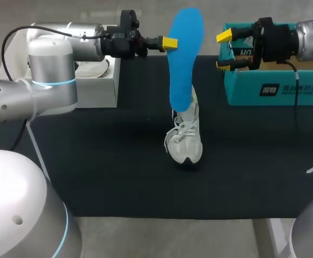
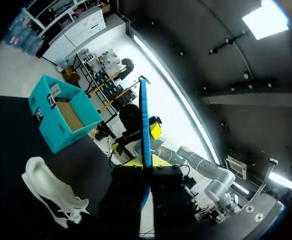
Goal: Take the shoe out of the shoebox, open the shoe tongue, remove and reinsert the insole, then place the shoe into the shoebox
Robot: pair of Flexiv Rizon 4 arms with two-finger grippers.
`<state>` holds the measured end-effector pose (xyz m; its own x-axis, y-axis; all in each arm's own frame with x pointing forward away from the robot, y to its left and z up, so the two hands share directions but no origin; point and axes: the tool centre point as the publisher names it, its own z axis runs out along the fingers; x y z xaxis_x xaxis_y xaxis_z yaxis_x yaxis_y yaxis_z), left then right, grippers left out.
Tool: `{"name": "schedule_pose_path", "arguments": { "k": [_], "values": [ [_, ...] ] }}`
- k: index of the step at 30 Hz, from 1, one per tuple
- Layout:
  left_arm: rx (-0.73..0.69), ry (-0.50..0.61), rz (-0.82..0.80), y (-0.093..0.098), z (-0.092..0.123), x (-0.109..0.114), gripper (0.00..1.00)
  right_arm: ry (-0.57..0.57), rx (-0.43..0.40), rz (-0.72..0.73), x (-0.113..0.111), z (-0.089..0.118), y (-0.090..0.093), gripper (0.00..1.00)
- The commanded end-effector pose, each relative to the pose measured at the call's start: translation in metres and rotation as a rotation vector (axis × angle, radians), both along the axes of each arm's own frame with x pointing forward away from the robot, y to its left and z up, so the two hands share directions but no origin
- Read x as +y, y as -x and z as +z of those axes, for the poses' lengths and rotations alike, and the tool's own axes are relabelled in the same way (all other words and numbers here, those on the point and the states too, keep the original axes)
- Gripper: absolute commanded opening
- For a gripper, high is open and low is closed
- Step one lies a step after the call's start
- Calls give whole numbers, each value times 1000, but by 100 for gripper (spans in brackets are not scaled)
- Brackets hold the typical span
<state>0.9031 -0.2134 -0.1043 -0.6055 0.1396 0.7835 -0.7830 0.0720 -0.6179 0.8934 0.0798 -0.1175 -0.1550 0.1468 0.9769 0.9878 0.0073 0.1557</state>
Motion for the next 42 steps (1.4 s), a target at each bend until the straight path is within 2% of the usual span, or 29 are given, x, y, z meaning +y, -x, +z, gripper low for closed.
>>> {"name": "schedule_pose_path", "arguments": {
  "k": [1,2,4,6,7,18,20,23,27,31,42],
  "values": [
    [-393,-35,116,3,17,2,0,1,0,-1,1,0,0,100],
    [-483,-17,140,3,21,3,0,1,0,-1,1,0,0,100],
    [-572,92,187,2,29,6,0,1,0,-1,1,0,0,100],
    [-610,172,201,2,36,11,0,1,0,-1,1,0,0,100],
    [-585,185,196,1,38,12,0,1,0,-1,1,0,0,100],
    [-585,185,196,1,38,12,0,1,0,-1,1,0,0,100],
    [-819,128,138,1,37,10,0,1,0,-1,1,0,0,100],
    [-1017,143,129,-4,40,9,0,1,0,-1,1,0,0,100],
    [-1314,88,-5,-5,43,11,0,1,0,-1,1,0,0,100],
    [-1633,95,-77,-7,39,15,0,1,0,-1,1,0,0,100],
    [-1618,84,-55,-7,37,16,0,1,0,-1,1,0,0,100]
  ]
}}
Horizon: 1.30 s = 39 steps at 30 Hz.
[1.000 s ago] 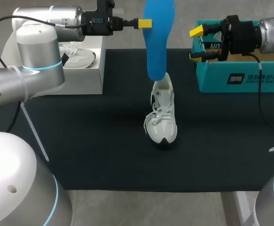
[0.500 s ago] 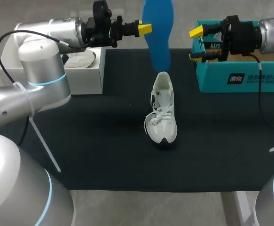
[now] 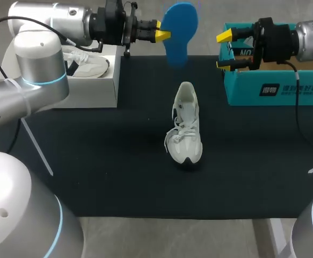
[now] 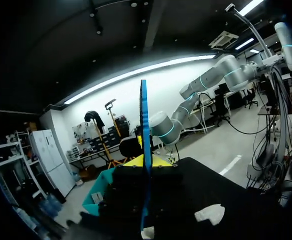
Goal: Take the shoe out of the shoebox, open the shoe tongue, remove and reinsert the insole, then place the shoe into the shoebox
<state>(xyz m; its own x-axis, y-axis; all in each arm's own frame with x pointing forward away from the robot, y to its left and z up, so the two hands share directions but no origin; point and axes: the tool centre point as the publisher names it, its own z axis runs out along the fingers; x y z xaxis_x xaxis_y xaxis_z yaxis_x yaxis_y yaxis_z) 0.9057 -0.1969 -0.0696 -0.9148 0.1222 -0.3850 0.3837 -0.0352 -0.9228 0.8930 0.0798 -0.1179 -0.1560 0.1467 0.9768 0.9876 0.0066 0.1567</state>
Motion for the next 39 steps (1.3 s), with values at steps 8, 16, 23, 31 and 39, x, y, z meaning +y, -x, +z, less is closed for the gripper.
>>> {"name": "schedule_pose_path", "arguments": {
  "k": [8,16,23,31,39],
  "values": [
    [-649,-86,-5,-9,-3,-3,0,1,1,-1,1,0,0,100],
    [-978,40,53,-8,-14,-2,0,1,0,-2,0,1,1,100],
    [-1233,30,35,-4,-16,-7,0,5,0,-1,-3,3,2,100],
    [-1244,61,146,-5,-24,-10,0,40,20,-138,-11,18,-4,100],
    [-1107,134,154,-1,-23,-17,0,24,1,-141,-11,27,-8,100]
  ]
}}
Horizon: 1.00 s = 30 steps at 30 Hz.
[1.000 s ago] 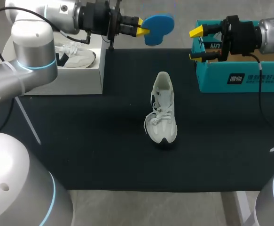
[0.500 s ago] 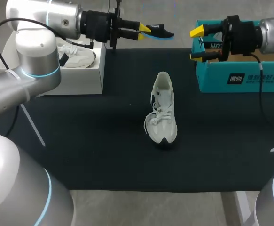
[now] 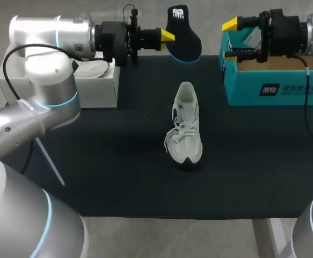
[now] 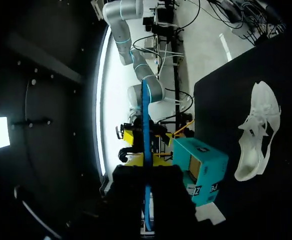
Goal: Take the shoe out of the shoebox, open the shoe tongue, remove and reinsert the insole, then place the shoe into the shoebox
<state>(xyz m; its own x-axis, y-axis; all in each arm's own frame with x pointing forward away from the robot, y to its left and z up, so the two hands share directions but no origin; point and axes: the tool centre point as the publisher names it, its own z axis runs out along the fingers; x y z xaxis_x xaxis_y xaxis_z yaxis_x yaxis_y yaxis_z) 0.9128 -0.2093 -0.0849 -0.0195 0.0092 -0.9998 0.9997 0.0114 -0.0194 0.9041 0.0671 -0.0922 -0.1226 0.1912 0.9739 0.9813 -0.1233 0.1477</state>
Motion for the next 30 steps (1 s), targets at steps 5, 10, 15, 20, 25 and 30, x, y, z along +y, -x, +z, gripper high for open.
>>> {"name": "schedule_pose_path", "arguments": {
  "k": [5,10,15,20,25,30],
  "values": [
    [49,55,-29,10,-10,-10,0,-6,-33,23,6,6,0,100],
    [33,42,-41,10,-13,-14,0,8,-34,41,12,5,-2,100],
    [14,48,-45,8,-15,-25,0,7,-26,66,26,6,-3,100],
    [-6,56,-56,2,-16,-39,0,4,-21,102,42,6,-3,62],
    [-24,65,-58,-2,-14,-46,0,3,-9,113,49,4,-2,43],
    [-48,71,-49,-6,-10,-47,0,3,1,120,51,2,0,33]
  ]
}}
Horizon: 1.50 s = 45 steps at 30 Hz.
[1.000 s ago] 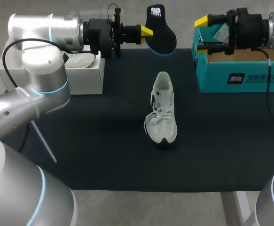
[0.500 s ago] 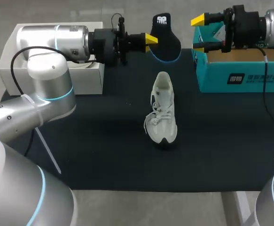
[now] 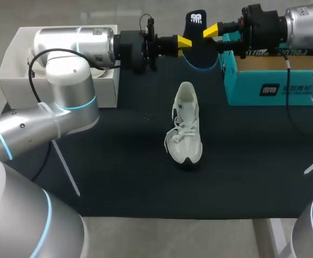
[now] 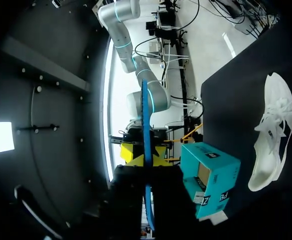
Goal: Take the shoe out of the shoebox, open the shoe tongue, remove and reinsert the insole, then place the shoe into the shoebox
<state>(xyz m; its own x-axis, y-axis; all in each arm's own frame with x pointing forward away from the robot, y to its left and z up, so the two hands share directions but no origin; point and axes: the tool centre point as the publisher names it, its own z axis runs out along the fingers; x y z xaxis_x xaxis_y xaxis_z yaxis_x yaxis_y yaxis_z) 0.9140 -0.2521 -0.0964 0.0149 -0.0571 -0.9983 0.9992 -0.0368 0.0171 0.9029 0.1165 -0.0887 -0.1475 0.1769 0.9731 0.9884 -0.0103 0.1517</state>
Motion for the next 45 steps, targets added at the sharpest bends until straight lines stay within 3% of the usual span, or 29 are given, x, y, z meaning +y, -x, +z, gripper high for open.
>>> {"name": "schedule_pose_path", "arguments": {
  "k": [1,3,7,10,12,20,22,23,35,45],
  "values": [
    [-20,1,0,-6,2,-5,0,3,7,6,2,-2,-1,30],
    [-23,2,1,-6,3,-4,0,3,10,7,2,-2,0,24],
    [-26,-2,3,-8,2,-3,0,-1,14,13,5,-3,1,22],
    [-27,0,2,-8,3,-4,0,-7,17,16,6,-4,1,13],
    [-28,1,-8,-6,4,-5,0,-14,21,13,7,-5,1,0],
    [-32,-52,-29,-1,-2,-8,0,-23,21,12,8,-6,2,0],
    [-32,-74,-26,-1,-2,-6,72,-22,21,10,7,-7,2,0],
    [-20,-83,-30,-1,-1,-5,100,-22,20,9,7,-7,2,0],
    [16,-389,-53,-9,9,17,100,15,48,1,2,-21,8,0],
    [10,-393,-27,-10,5,28,100,16,49,6,3,-21,7,0]
  ]
}}
